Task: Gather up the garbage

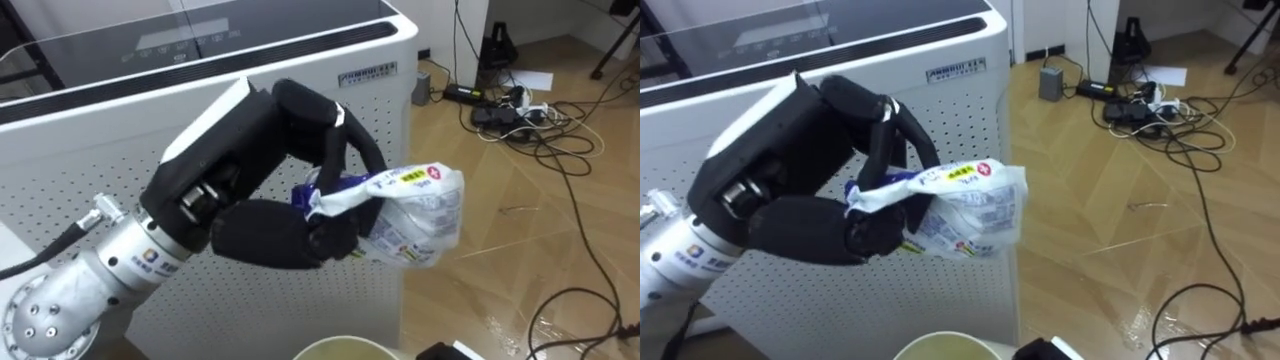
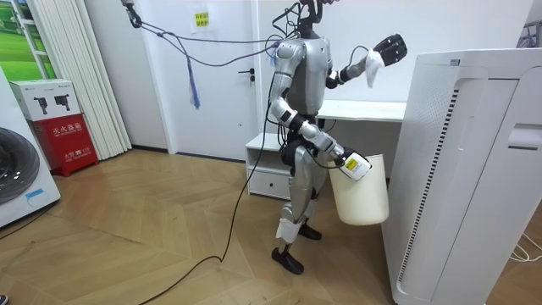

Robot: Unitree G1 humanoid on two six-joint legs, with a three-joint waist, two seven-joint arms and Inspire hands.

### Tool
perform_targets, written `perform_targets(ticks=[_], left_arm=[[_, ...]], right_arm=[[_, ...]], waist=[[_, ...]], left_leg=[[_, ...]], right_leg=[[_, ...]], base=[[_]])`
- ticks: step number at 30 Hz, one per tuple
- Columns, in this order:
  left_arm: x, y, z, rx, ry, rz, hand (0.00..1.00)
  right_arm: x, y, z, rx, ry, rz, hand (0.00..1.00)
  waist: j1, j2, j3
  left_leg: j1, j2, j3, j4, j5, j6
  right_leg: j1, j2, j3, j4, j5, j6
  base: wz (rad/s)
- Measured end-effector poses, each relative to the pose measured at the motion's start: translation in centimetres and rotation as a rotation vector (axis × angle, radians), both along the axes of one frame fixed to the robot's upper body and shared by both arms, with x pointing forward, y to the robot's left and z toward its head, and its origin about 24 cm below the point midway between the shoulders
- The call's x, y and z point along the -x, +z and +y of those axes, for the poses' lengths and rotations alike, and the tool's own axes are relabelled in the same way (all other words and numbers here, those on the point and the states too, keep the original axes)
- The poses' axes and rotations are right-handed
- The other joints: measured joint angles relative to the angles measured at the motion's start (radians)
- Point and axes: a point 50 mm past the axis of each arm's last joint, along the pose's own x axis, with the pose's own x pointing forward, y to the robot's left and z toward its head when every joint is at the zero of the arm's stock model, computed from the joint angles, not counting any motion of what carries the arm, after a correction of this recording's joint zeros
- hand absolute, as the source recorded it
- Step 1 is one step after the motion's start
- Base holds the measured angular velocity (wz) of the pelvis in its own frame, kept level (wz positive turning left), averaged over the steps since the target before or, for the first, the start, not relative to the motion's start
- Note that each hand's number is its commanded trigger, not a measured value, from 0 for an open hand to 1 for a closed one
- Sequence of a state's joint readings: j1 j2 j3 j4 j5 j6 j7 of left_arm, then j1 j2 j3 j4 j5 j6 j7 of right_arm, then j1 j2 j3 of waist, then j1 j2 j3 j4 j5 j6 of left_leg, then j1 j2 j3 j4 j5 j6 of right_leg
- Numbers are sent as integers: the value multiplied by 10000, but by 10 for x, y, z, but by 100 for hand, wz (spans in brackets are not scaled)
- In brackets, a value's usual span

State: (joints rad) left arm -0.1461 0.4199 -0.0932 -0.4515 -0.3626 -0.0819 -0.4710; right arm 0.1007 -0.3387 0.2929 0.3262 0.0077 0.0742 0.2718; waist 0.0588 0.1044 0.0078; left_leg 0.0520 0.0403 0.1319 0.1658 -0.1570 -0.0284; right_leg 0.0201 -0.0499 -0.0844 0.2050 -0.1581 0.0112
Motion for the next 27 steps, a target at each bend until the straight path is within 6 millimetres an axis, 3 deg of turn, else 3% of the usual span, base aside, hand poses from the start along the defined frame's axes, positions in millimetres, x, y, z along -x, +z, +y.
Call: perform_targets(ticks=[7, 13, 20, 27], left_arm=[[-1, -36, 3, -83, 88, 1580, 100], [-15, -89, 10, -437, 575, 3889, 100], [-17, -132, 5, -463, 726, 5676, 100], [-8, -176, 1, -667, 826, 7526, 100]], right_arm=[[-2, -1, 1, -73, -66, -8, 100], [-10, -8, -7, -85, -495, 163, 100], [-17, -19, -10, 172, -915, 467, 100], [-17, -23, -6, 336, -725, 626, 100]], waist=[[-25, 16, 12], [-147, 74, 112], [-235, -188, 271], [-253, -207, 254]], left_leg=[[-391, -9, -70, 227, 0, 1], [-1007, -46, -250, 521, 46, 81], [-2108, -72, -249, 977, 86, 128], [-2692, -61, -278, 1116, 86, 128]], right_leg=[[-376, -33, -18, 245, -15, -12], [-986, -145, -57, 658, -48, -29], [-2263, -197, -98, 1363, -192, -108], [-2833, -205, -167, 1575, -172, -129]], base=[[1], [7], [0], [1]])
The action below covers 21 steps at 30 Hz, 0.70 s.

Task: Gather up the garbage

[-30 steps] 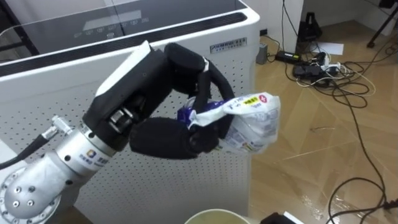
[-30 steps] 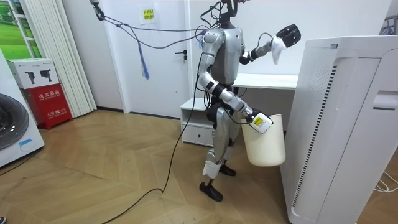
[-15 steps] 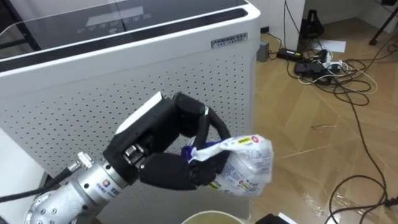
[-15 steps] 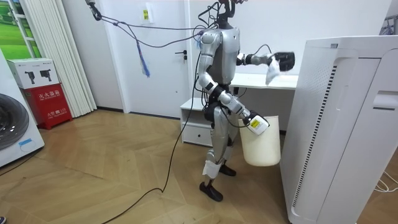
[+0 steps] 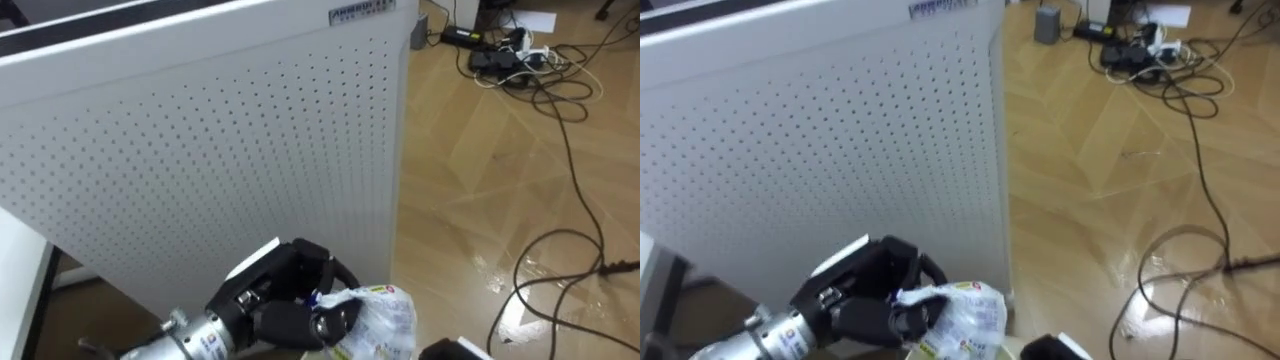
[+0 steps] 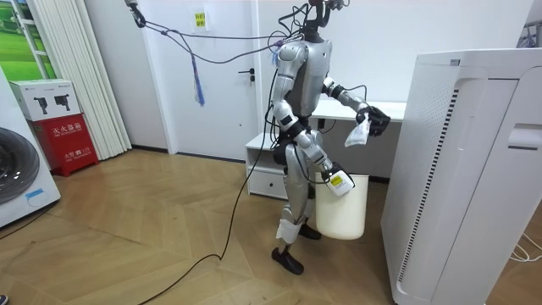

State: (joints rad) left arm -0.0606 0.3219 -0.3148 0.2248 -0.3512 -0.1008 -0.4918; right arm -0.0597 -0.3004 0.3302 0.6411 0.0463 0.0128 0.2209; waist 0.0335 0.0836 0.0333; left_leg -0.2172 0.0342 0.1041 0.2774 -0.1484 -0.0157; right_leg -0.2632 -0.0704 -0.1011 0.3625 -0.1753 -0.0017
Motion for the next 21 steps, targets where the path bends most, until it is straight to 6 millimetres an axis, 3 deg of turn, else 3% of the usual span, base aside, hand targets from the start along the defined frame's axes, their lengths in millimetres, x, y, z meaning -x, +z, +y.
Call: perform_targets(ticks=[5, 21], left_arm=[[4, -18, 1, -145, 205, 769, 100], [14, -36, 3, -89, -198, 1659, 100]], right_arm=[[-8, 1, 7, -148, -3, -93, 100], [-14, 4, 7, -403, -206, -295, 100]], waist=[[20, 12, -8], [-15, -68, -52]], left_leg=[[-366, 9, 3, 111, 0, 0], [-543, -23, 0, 273, -1, 1]], right_leg=[[-321, -28, -101, 2, 11, -18], [-451, -146, -123, 159, 7, -12]], base=[[1], [0]])
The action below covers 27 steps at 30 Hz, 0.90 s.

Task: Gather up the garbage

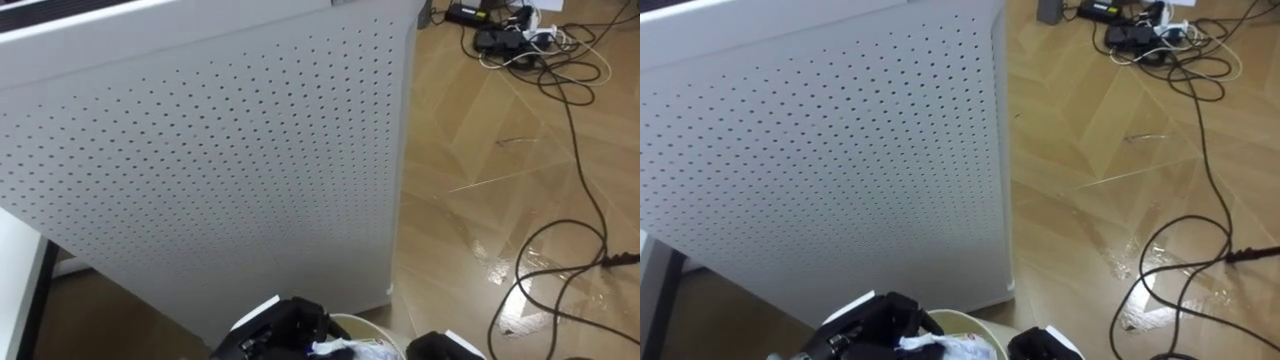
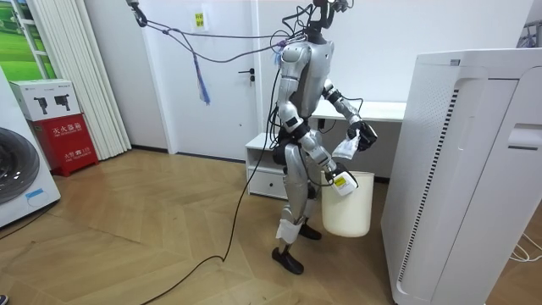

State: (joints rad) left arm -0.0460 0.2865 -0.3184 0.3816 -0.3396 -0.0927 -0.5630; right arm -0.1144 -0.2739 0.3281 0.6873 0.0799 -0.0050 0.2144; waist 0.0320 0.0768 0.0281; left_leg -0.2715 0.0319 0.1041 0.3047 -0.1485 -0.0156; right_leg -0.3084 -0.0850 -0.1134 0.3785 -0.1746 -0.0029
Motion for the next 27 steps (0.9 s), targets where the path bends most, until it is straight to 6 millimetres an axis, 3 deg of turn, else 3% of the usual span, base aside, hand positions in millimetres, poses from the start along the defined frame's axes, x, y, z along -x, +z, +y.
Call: perform_targets(ticks=[9, 10, 11, 12, 27], left_arm=[[10, -6, 0, 116, -280, 326, 100], [10, -7, 0, 116, -275, 344, 77], [11, -7, 1, 117, -265, 379, 12], [12, -8, 1, 118, -259, 401, 0], [13, -11, 3, -227, -320, 473, 0]], right_arm=[[1, -2, -1, -13, 0, 116, 100], [1, -2, -1, -13, 1, 118, 100], [1, -2, -1, -16, 6, 122, 100], [1, -2, -1, -22, 11, 126, 100], [2, -2, -2, -109, 234, 255, 100]], waist=[[1, -69, -28], [1, -69, -28], [1, -72, -26], [2, -76, -23], [11, -97, -9]], left_leg=[[48, 11, -9, 114, 3, 5], [48, 11, -9, 119, 3, 5], [44, 11, -10, 125, 4, 6], [40, 11, -12, 127, 3, 5], [43, 18, -8, 133, 3, 6]], right_leg=[[80, 5, -32, 2, 0, 0], [82, 5, -33, 3, 0, 0], [84, 4, -37, 5, 0, 0], [84, 3, -41, 4, 0, 0], [92, 14, -60, -9, 0, -1]], base=[[0], [0], [0], [0], [0]])
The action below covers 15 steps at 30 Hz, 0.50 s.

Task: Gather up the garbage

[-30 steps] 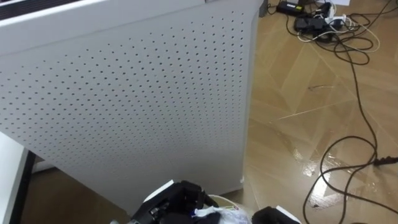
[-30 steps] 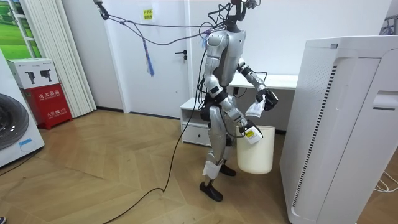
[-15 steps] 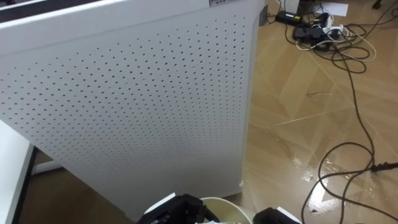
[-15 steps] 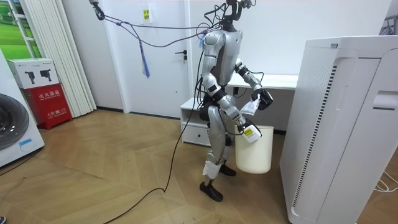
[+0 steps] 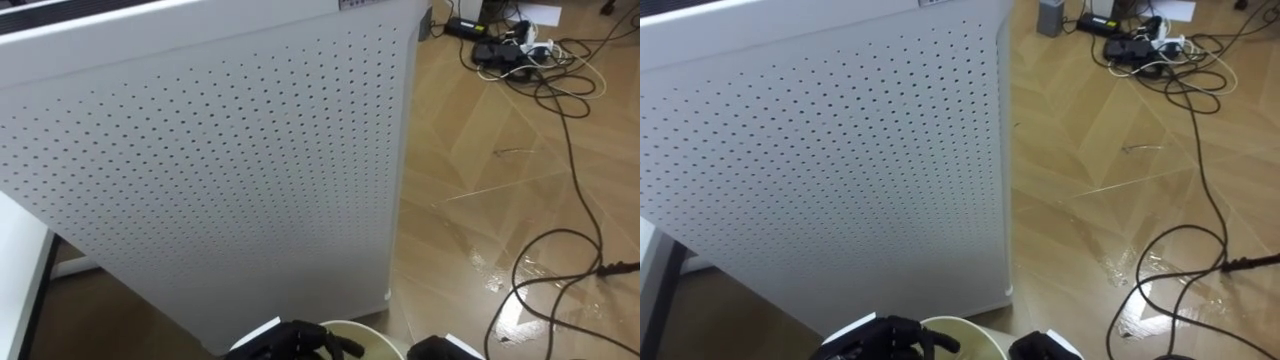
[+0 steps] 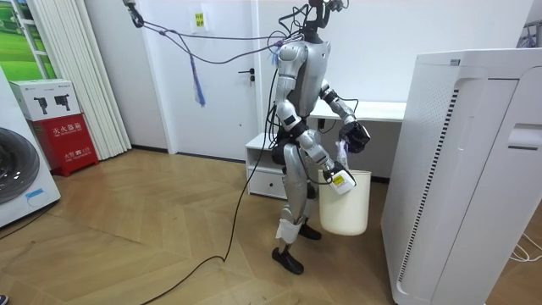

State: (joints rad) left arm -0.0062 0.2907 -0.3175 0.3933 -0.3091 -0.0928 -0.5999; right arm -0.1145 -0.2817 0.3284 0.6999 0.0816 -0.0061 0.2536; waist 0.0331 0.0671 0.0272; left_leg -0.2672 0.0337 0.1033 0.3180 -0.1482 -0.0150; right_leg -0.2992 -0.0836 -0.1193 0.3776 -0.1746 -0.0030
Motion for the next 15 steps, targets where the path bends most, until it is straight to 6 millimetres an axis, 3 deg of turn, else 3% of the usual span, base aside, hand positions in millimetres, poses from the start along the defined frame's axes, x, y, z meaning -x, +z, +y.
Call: perform_targets(ticks=[15], left_arm=[[0, 0, 0, 8, 1, 13, 0]], right_arm=[[1, 0, -4, 135, -38, 39, 100]], waist=[[10, -10, 7]], left_leg=[[63, 3, -28, 8, -1, 1]], right_leg=[[94, -12, -52, -12, 0, -1]], base=[[0]])
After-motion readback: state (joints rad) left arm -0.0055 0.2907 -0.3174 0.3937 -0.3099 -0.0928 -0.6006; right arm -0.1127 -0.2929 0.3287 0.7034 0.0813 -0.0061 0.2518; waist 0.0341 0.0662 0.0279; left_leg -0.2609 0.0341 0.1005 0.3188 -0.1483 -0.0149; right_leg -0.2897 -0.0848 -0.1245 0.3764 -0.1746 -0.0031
